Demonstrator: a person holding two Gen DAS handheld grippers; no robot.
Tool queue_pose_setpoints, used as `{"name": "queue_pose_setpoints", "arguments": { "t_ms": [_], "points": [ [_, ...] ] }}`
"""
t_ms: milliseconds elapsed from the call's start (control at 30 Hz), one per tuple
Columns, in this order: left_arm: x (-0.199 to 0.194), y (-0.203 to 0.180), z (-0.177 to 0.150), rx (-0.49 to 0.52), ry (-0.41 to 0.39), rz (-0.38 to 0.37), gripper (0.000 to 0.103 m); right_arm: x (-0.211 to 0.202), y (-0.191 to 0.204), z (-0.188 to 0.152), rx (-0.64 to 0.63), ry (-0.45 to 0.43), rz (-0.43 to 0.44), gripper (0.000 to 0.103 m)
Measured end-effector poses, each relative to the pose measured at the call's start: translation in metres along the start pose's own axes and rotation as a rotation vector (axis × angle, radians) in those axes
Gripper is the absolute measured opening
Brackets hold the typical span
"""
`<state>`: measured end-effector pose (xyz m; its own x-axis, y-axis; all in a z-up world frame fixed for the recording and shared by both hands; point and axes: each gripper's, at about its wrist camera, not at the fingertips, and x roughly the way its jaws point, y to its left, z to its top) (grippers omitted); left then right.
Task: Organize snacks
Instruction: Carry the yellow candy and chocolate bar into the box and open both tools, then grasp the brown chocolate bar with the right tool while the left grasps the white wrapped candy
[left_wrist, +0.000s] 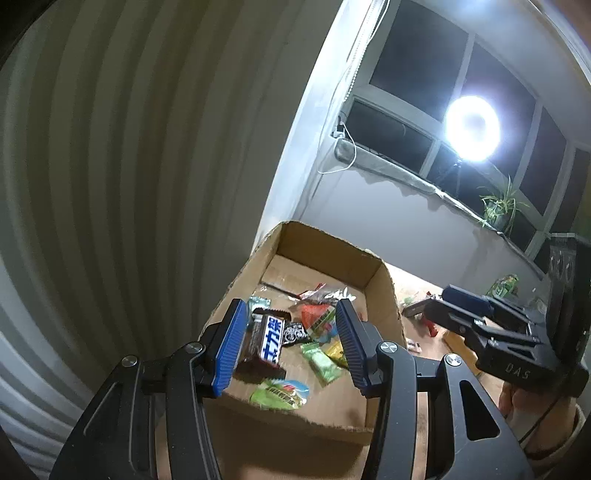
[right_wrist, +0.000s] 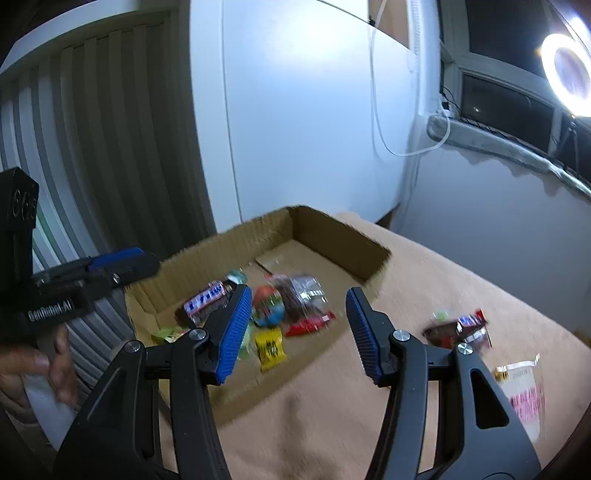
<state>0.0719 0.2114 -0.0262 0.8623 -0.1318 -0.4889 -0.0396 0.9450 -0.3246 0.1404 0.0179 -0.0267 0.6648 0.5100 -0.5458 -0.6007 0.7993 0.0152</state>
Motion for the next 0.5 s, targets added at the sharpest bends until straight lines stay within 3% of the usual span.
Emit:
{"name": "queue_pose_setpoints", "arguments": {
  "t_ms": [200,500],
  "points": [
    [-0.017,-0.015,-0.006,0.025,-0.009,0.003,0.055,-0.017,-0.007,-0.025,0.037,0.021,-0.007,0.056],
    [-0.035,-0.052,-0.015,0.081,-0.01,-0.02,0.055,-0.049,-0.011,-0.06,0.075,0.035,-0.009,0.056]
  ]
}}
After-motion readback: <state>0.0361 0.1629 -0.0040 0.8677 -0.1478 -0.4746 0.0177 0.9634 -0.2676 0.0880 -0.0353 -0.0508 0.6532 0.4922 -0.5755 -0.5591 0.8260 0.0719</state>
